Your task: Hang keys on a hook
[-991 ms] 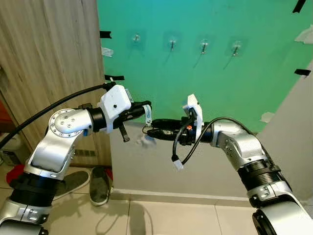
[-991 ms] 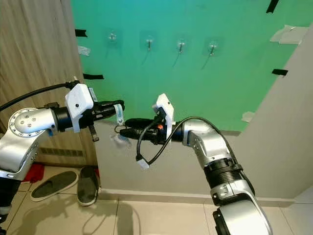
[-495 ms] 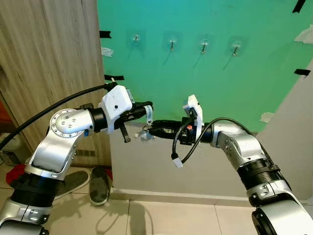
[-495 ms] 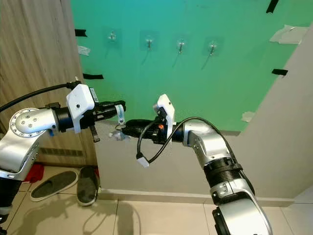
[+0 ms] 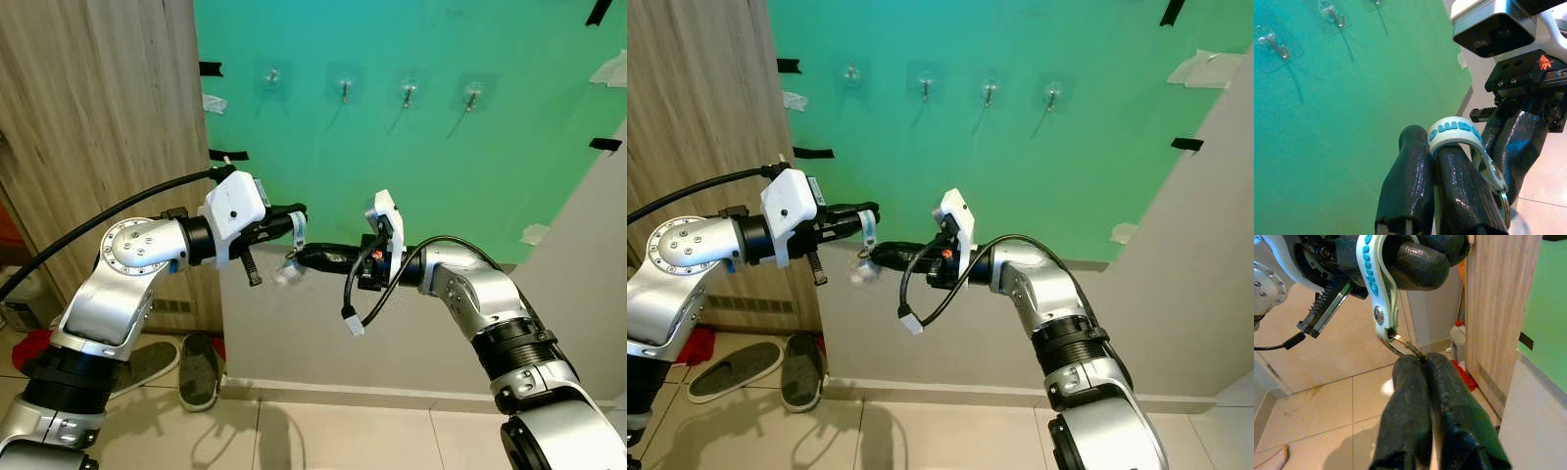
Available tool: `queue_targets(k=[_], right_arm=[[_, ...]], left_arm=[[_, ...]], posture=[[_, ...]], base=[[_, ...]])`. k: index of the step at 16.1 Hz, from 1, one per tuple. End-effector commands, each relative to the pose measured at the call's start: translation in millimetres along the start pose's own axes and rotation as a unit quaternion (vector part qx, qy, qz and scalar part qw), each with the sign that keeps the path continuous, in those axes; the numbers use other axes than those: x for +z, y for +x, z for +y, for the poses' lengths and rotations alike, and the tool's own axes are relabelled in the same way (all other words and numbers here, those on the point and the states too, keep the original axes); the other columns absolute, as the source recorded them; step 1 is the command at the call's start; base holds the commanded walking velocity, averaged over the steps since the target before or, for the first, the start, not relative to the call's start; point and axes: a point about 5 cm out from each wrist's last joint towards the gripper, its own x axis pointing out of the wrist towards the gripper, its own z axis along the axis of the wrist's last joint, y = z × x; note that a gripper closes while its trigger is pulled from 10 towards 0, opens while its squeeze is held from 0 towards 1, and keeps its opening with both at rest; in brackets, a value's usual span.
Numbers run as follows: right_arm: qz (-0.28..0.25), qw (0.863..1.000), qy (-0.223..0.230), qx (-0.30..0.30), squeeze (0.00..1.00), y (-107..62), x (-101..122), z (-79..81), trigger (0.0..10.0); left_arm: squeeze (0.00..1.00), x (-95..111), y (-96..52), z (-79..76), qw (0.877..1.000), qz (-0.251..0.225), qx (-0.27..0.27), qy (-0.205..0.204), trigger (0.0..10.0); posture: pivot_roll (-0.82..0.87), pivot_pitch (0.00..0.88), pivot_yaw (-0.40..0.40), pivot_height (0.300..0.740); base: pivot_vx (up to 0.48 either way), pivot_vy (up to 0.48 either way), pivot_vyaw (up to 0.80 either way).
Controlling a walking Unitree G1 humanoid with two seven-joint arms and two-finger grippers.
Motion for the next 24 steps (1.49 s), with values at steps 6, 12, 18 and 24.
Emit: queue_targets(k=[6,12,18,24], right_arm=[[-0.021,0.999,-0.022,-0.011,0.0,-9.9,12.2,-2.8,0.0],[-0.005,1.0,-0.03,0.001,1.0,-12.8,9.2,0.4,10.0],[0.008,0.999,-0.037,0.013,1.0,-13.0,6.1,3.5,10.0],[0.01,0.999,-0.038,0.013,0.0,-10.3,5.1,3.5,10.0]], left_arm=[[0.0,5.5,3.8,-3.5,1.0,-0.009,-0.013,0.008,10.0],[0.0,5.9,4.4,-3.3,1.0,-0.009,-0.013,0.01,10.0],[0.0,5.3,4.9,-3.5,1.0,-0.009,-0.013,0.01,10.0],[0.0,5.2,5.2,-3.3,1.0,-0.009,-0.013,0.01,10.0]], posture=[[0.04,0.0,-0.103,0.74],[0.04,0.0,-0.101,0.74],[0.04,0.0,-0.101,0.74],[0.04,0.0,-0.101,0.74]], base=[[0.0,0.0,0.0],[0.0,0.0,0.0],[0.0,0.0,0.0],[0.0,0.0,0.0]])
